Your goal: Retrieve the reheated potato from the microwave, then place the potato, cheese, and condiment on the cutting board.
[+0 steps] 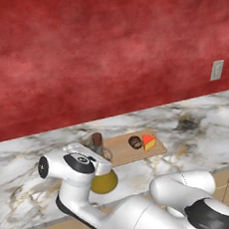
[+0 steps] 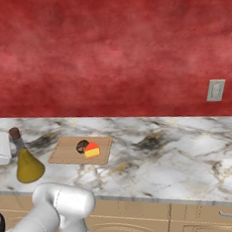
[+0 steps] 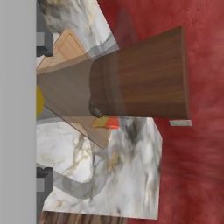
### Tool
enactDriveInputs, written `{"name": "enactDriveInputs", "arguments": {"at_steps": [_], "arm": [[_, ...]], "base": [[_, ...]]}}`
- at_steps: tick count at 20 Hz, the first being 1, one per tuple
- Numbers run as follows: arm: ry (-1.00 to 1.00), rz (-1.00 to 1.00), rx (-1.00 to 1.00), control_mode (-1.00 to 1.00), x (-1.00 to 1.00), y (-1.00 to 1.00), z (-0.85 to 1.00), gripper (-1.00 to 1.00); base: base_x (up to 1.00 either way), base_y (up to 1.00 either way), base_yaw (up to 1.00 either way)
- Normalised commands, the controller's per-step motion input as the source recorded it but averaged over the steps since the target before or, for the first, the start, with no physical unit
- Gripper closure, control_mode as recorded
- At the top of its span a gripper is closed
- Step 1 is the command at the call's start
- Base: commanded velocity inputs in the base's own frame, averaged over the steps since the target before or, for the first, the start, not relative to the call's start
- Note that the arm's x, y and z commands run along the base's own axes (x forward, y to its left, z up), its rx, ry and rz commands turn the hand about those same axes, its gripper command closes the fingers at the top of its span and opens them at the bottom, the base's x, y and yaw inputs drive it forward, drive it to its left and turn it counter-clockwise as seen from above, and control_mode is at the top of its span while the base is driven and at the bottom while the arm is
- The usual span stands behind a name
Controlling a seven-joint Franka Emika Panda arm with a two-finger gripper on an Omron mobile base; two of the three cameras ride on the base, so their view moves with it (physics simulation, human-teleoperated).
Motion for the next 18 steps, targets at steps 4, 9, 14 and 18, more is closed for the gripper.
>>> {"name": "enactDriveInputs", "arguments": {"at_steps": [4,9,14,18], "arm": [[0.01,0.01,0.00,-1.00,0.17,0.00,0.00,-1.00],[0.01,0.05,-0.01,-1.00,0.17,-0.08,-0.02,-1.00],[0.04,0.08,-0.01,-1.00,0.07,-0.04,-0.11,-1.00],[0.05,0.10,-0.01,-1.00,0.05,-0.04,-0.12,-1.00]], "base": [[0.00,0.00,0.00],[0.00,0.00,0.00],[0.00,0.00,0.00],[0.00,0.00,0.00]]}}
